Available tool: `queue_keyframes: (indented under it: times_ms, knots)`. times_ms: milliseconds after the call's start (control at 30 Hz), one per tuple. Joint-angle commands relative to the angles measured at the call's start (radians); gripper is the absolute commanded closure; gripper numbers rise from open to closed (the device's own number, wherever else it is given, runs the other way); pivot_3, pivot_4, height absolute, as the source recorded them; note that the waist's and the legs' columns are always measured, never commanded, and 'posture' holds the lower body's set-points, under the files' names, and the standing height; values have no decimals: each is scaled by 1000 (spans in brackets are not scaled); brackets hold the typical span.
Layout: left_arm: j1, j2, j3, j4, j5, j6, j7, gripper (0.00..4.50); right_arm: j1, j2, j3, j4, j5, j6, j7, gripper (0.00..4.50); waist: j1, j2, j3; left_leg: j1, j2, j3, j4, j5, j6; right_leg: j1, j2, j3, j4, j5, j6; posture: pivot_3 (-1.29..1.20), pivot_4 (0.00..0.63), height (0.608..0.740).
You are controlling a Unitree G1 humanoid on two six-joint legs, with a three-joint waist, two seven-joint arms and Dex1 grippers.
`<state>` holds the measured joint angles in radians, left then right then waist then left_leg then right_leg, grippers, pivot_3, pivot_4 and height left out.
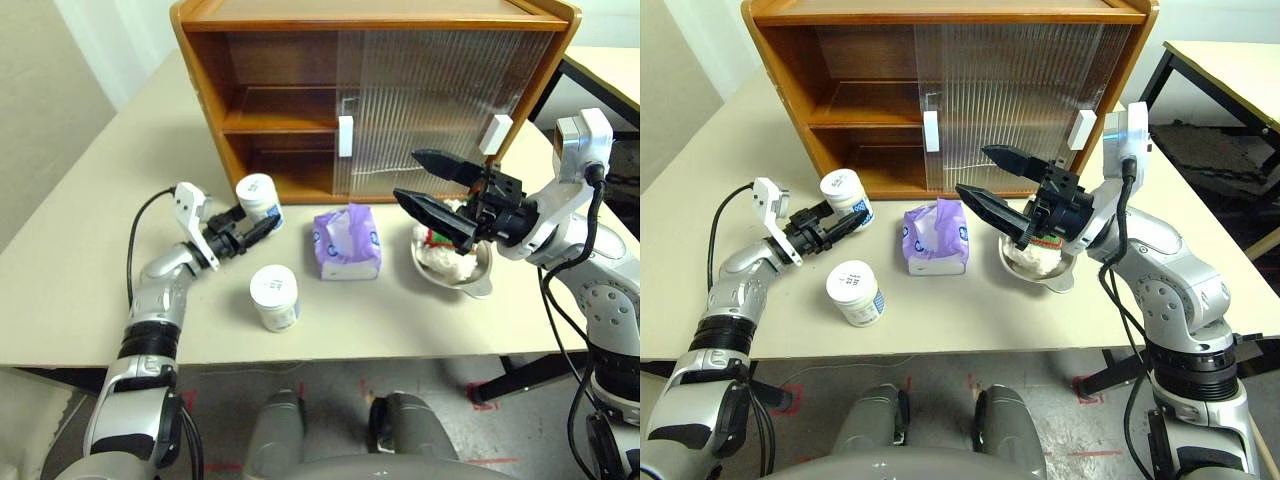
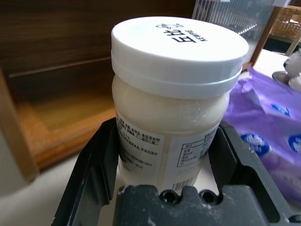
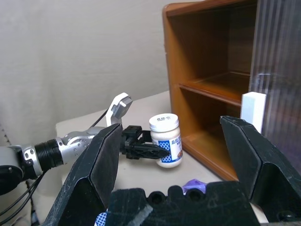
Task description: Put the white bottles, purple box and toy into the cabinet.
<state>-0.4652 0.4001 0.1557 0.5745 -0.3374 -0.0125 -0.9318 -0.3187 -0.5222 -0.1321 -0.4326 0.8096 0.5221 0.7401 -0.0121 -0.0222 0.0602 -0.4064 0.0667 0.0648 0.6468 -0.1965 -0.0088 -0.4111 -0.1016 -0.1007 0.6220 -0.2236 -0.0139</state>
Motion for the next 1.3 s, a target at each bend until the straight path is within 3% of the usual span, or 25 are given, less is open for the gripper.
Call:
queue_keyframes:
  times_ms: [33,400,1300]
  knots:
    - [-40,-13,-15,14,15,3,19,1431,17,2,-7,-24,8,0,-7,0,-3,0,0,0,0,0,0,0,0,0,0,0,0,0,0,-83,0,740]
    - [-130,-44,-17,126,48,-30,96,1431,48,0,-20,-53,9,-4,-29,0,-30,-1,0,0,0,0,0,0,0,0,0,0,0,0,0,-116,0,740]
    - [-261,-117,1,325,96,-116,260,1431,62,-2,-29,-78,15,-2,-59,0,-37,-3,-1,0,0,-1,0,0,0,0,0,0,1,0,1,-139,0,740]
